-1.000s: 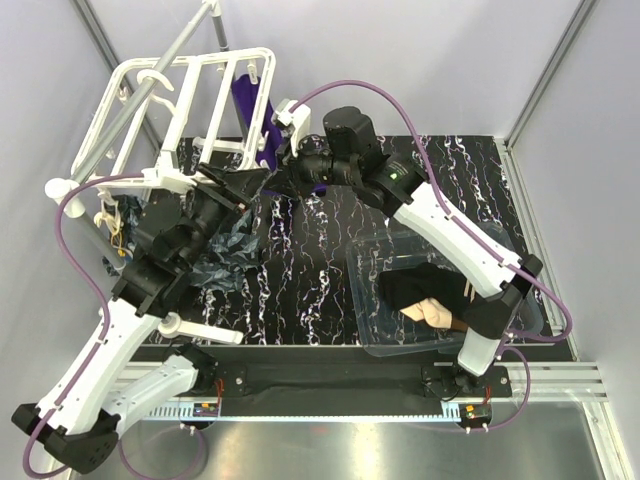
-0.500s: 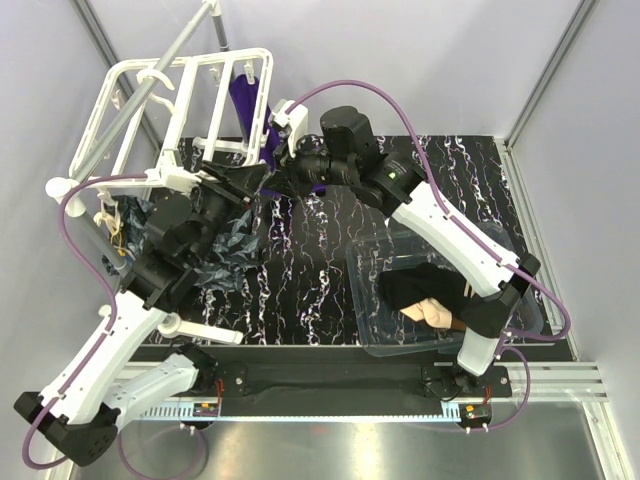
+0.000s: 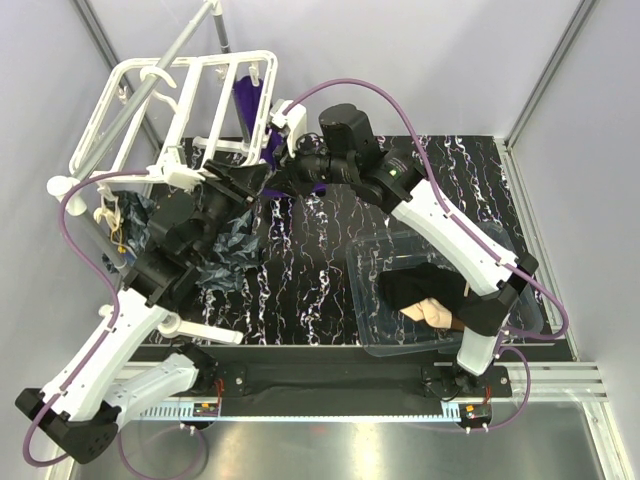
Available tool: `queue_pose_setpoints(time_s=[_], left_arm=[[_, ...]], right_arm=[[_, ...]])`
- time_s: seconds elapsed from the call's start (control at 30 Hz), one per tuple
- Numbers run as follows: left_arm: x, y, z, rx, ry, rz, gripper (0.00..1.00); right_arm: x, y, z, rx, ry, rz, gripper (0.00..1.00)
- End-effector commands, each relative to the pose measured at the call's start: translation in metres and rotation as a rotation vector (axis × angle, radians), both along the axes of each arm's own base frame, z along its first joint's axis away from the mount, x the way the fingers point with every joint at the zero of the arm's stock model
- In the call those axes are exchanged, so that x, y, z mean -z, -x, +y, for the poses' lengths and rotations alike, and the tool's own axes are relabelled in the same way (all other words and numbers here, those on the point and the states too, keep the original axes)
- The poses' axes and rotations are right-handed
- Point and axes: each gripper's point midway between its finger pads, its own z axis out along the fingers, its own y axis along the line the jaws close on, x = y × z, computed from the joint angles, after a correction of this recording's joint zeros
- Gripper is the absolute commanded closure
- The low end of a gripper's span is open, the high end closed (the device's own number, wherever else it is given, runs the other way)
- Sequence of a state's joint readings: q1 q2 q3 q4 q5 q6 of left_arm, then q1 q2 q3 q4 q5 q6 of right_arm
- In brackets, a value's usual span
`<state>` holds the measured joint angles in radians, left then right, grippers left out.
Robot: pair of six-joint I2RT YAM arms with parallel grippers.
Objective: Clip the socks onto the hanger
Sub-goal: Open the clamp at the hanger, then adjust the sock in the bin.
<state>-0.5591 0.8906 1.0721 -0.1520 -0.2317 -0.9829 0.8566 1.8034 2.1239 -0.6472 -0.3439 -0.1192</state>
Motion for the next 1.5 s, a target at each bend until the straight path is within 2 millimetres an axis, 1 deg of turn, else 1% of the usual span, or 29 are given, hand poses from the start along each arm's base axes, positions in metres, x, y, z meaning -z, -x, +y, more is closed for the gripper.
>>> queue_pose_setpoints(time_s=[0.0, 0.03, 0.07, 0.13, 0.17, 0.23, 0.27, 0.3, 0.37, 0.4, 0.43, 0.47, 0.5, 0.53, 0.6, 0.67, 0.7, 0.73, 0.83, 0.9, 0.97, 1.0, 1.07, 1.1, 1.13, 1.2, 1.23, 1.33, 1.47], left_arm=[[-0.043, -0.004, 0.007, -0.040, 0.014, -0.152, 0.51], [-0.043, -0.004, 0.008, -0.042, 0.010, -0.155, 0.55], [-0.044, -0.003, 0.007, -0.041, 0.009, -0.158, 0.63], [-0.045, -0.004, 0.008, -0.045, 0.003, -0.163, 0.69], [-0.046, -0.004, 0.008, -0.044, 0.000, -0.167, 0.80], [-0.048, -0.003, 0.007, -0.038, -0.006, -0.171, 0.96], [-0.048, -0.003, 0.008, -0.041, -0.011, -0.169, 1.00], [-0.046, -0.003, 0.008, -0.041, -0.018, -0.161, 1.00], [-0.047, -0.003, 0.011, -0.057, -0.021, -0.150, 1.00], [-0.043, -0.003, 0.012, -0.061, -0.028, -0.139, 1.00], [-0.044, -0.002, 0.015, -0.072, -0.026, -0.142, 1.00], [-0.042, -0.002, 0.017, -0.077, -0.027, -0.139, 1.00], [-0.042, -0.001, 0.017, -0.080, -0.023, -0.136, 1.00], [-0.040, -0.001, 0.019, -0.089, -0.025, -0.130, 1.00], [-0.039, 0.000, 0.021, -0.094, -0.026, -0.122, 1.00], [-0.038, 0.001, 0.023, -0.102, -0.027, -0.115, 1.00], [-0.036, 0.002, 0.025, -0.106, -0.032, -0.111, 1.00], [-0.037, 0.003, 0.025, -0.106, -0.029, -0.114, 1.00], [-0.036, 0.005, 0.026, -0.102, -0.033, -0.115, 1.00], [-0.036, 0.007, 0.027, -0.100, -0.029, -0.119, 1.00], [-0.034, 0.008, 0.025, -0.089, -0.027, -0.118, 1.00], [-0.034, 0.008, 0.025, -0.086, -0.023, -0.115, 1.00], [-0.031, 0.009, 0.022, -0.072, -0.022, -0.110, 1.00], [-0.030, 0.009, 0.021, -0.067, -0.018, -0.109, 1.00], [-0.029, 0.009, 0.019, -0.058, -0.021, -0.109, 1.00], [-0.026, 0.009, 0.017, -0.049, -0.018, -0.101, 1.00], [-0.023, 0.010, 0.015, -0.040, -0.019, -0.099, 1.00], [-0.020, 0.010, 0.014, -0.030, -0.019, -0.094, 1.00], [-0.019, 0.013, 0.015, -0.029, -0.021, -0.097, 1.00]], right_arm=[[0.002, 0.020, -0.002, -0.064, 0.040, 0.020, 1.00], [0.002, 0.021, -0.003, -0.068, 0.041, 0.020, 1.00], [0.002, 0.021, -0.004, -0.070, 0.046, 0.017, 1.00], [0.002, 0.023, -0.004, -0.078, 0.049, 0.015, 1.00], [0.003, 0.022, -0.004, -0.076, 0.053, 0.014, 1.00], [0.002, 0.022, -0.005, -0.070, 0.055, 0.012, 0.99], [0.001, 0.021, -0.006, -0.064, 0.054, 0.011, 0.95], [0.001, 0.021, -0.007, -0.056, 0.057, 0.011, 0.72], [0.001, 0.016, -0.012, -0.014, 0.061, 0.002, 0.63], [0.002, 0.016, -0.018, 0.005, 0.067, -0.003, 0.48], [0.002, 0.009, -0.025, 0.068, 0.074, -0.016, 0.38], [-0.002, 0.005, -0.029, 0.112, 0.052, -0.019, 0.31], [0.003, 0.007, -0.040, 0.150, 0.063, -0.014, 0.24], [0.003, -0.001, -0.053, 0.233, 0.072, -0.025, 0.15], [0.010, 0.002, -0.074, 0.322, 0.067, 0.000, 0.12], [0.017, -0.001, -0.099, 0.466, 0.061, 0.037, 0.02], [0.025, 0.003, -0.116, 0.522, 0.073, 0.056, 0.00], [0.031, 0.000, -0.132, 0.604, 0.090, 0.063, 0.00], [0.061, 0.015, -0.171, 0.742, 0.149, 0.159, 0.00], [0.090, 0.027, -0.197, 0.833, 0.181, 0.260, 0.00], [0.112, 0.032, -0.217, 0.935, 0.169, 0.354, 0.02], [0.134, 0.034, -0.237, 1.002, 0.186, 0.395, 0.06], [0.154, 0.039, -0.253, 1.106, 0.154, 0.482, 0.12], [0.171, 0.046, -0.266, 1.158, 0.169, 0.522, 0.19], [0.179, 0.045, -0.281, 1.236, 0.160, 0.538, 0.22], [0.204, 0.058, -0.301, 1.355, 0.155, 0.611, 0.23], [0.212, 0.060, -0.317, 1.455, 0.131, 0.638, 0.22], [0.234, 0.073, -0.342, 1.561, 0.110, 0.729, 0.22], [0.249, 0.089, -0.360, 1.678, 0.070, 0.809, 0.28]])
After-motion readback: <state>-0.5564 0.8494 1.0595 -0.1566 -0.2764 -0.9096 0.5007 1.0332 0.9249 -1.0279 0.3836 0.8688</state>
